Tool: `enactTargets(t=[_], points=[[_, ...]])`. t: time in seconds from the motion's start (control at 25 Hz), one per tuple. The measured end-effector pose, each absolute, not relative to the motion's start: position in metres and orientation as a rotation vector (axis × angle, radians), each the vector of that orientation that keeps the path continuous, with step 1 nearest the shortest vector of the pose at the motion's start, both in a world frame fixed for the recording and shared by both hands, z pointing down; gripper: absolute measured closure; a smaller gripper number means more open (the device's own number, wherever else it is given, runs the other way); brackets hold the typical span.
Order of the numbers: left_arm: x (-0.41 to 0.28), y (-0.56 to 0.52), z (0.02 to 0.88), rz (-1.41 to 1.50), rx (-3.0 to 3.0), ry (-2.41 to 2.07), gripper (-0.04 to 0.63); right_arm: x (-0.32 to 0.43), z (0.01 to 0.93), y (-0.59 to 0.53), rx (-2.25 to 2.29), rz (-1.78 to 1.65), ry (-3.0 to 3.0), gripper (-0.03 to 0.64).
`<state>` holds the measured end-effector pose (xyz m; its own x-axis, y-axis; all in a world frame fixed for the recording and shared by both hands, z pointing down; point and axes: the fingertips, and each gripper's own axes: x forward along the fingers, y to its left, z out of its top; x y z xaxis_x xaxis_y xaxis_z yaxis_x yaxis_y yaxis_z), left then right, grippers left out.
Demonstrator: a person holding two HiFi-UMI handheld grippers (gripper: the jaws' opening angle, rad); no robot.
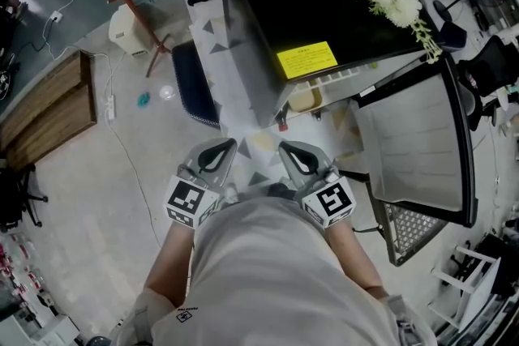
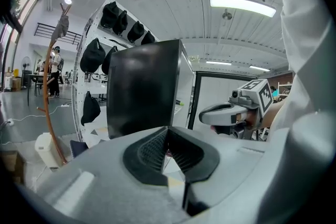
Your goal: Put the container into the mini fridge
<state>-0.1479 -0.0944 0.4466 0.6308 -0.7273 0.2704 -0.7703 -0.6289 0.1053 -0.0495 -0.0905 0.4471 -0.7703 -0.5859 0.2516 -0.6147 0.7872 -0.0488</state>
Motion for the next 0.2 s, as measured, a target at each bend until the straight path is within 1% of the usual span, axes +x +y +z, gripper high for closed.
enactTargets(t=[0.2], points=[[-0.1442, -0.0917, 0.4485, 0.315, 2.645, -1.222, 0.586, -0.0452, 0.4473, -0.0879, 0.948, 0.19, -2.752, 0.613]])
